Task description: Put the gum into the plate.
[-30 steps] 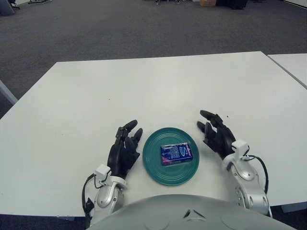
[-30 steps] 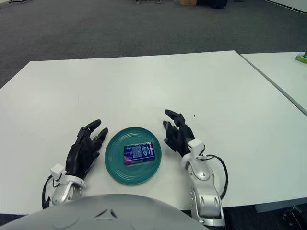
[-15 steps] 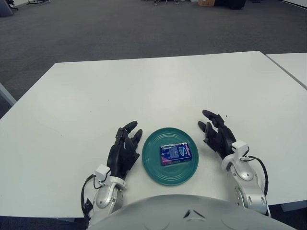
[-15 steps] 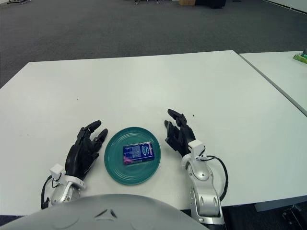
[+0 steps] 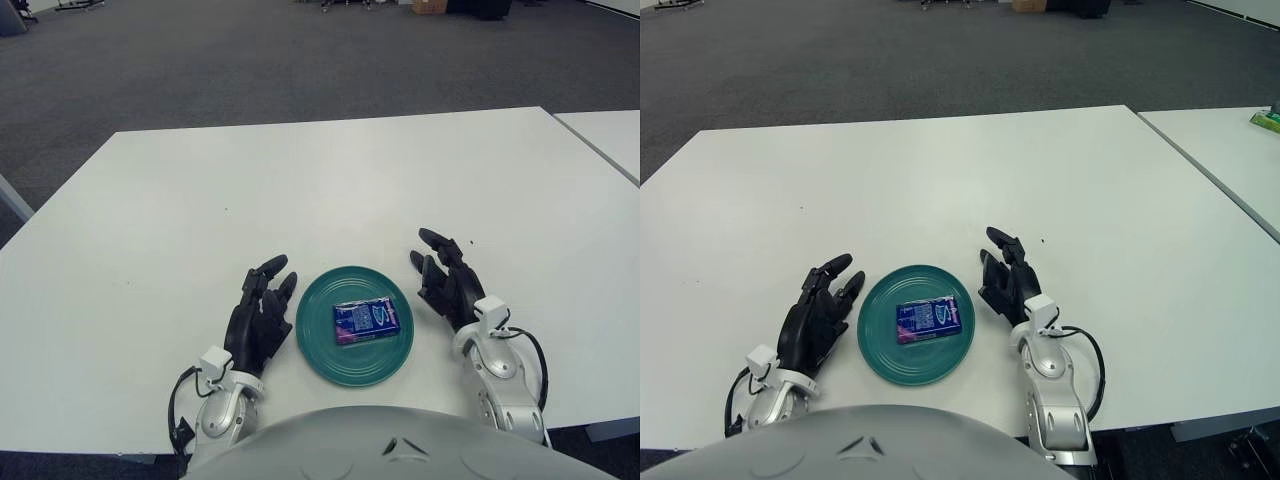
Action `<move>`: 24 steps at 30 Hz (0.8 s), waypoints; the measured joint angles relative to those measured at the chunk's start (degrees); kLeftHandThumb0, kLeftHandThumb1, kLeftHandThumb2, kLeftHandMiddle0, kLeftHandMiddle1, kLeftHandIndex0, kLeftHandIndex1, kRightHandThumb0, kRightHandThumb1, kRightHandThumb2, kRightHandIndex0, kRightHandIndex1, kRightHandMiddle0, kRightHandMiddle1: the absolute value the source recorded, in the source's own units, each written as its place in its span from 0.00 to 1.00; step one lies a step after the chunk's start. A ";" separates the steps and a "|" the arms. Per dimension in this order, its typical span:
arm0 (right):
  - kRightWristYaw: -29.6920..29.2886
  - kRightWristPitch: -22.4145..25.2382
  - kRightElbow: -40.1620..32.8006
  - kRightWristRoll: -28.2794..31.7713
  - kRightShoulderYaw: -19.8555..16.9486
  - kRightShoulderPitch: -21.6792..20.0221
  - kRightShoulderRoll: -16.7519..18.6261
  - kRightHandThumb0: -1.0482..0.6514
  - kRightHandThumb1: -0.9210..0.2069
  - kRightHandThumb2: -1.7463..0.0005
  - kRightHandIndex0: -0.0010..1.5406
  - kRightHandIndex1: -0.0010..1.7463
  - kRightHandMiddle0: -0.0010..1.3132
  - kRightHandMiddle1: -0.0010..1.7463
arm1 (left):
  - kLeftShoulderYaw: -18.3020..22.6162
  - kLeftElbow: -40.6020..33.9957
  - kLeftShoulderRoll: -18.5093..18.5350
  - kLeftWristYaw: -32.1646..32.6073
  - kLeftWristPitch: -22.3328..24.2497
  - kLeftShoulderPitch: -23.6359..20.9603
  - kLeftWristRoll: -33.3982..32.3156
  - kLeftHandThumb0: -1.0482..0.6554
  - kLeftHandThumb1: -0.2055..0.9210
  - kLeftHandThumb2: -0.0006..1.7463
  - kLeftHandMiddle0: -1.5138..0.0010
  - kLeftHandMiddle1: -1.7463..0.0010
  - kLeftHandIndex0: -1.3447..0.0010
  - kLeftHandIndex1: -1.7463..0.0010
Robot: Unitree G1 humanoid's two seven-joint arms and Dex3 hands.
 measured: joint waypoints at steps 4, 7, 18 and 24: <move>-0.55 -0.46 0.99 0.02 0.12 0.16 0.08 0.15 0.00 0.44 0.27 0.02 0.00 0.34 | 0.07 0.03 -0.09 0.03 0.00 0.00 -0.05 0.02 1.00 0.52 0.68 0.93 0.95 0.44; -0.84 -1.33 1.69 0.02 0.32 0.37 0.08 0.15 0.00 0.44 0.27 0.02 0.00 0.34 | 0.14 0.08 -0.27 0.08 0.00 0.00 -0.09 0.02 1.00 0.52 0.68 0.93 0.95 0.44; -3.60 -11.71 5.54 -2.87 3.98 3.37 0.88 0.13 0.00 0.44 0.27 0.01 0.00 0.29 | 0.38 0.16 -0.89 0.59 -0.30 0.02 0.03 0.01 1.00 0.52 0.66 0.93 0.94 0.43; -4.99 -16.05 7.26 -3.70 5.24 4.22 1.81 0.14 0.00 0.46 0.26 0.01 0.00 0.27 | 0.83 0.62 -0.97 0.84 -1.24 0.03 0.43 0.02 1.00 0.53 0.64 0.92 0.92 0.42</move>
